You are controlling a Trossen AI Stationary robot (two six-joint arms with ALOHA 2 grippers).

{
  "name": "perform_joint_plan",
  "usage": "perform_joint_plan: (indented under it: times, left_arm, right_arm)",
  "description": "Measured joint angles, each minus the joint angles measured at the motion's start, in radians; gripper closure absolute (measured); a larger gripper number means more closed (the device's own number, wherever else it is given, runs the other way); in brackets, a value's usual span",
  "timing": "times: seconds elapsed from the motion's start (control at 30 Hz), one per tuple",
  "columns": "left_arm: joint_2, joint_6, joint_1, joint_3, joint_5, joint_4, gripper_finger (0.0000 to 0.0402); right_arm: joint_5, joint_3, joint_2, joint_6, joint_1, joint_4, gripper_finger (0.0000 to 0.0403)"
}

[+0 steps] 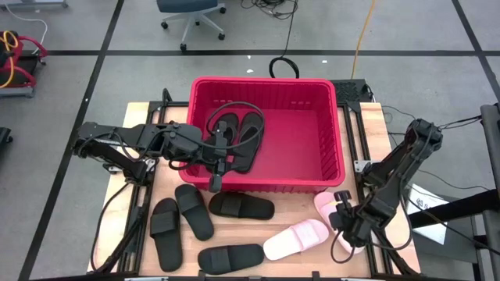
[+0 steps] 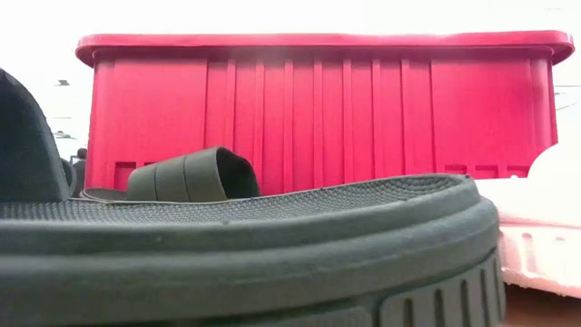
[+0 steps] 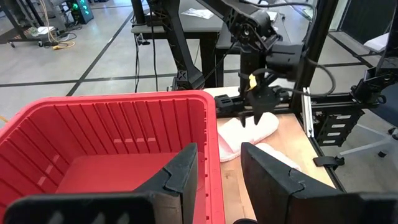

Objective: Pick and place slides into bin
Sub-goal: Put the pink slide into the red bin

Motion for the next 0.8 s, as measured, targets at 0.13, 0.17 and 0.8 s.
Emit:
perform_joint_plan:
  times: [0.13, 0.17, 0.8]
  left_arm:
    - [0.000, 0.000, 0.000, 0.000, 0.000, 0.000, 0.0279]
    - [0.000, 0.000, 0.000, 0.000, 0.000, 0.000, 0.0279]
    - [0.000, 0.000, 0.000, 0.000, 0.000, 0.002, 0.0279]
  right_arm:
    - [0.004, -0.039, 0.000, -0.001, 0.000, 0.014, 0.0250]
    - [0.006, -0.046, 0.000, 0.000, -0.001, 0.014, 0.0250]
    - [0.110, -0.134, -0.001, 0.078, -0.001, 0.022, 0.0250]
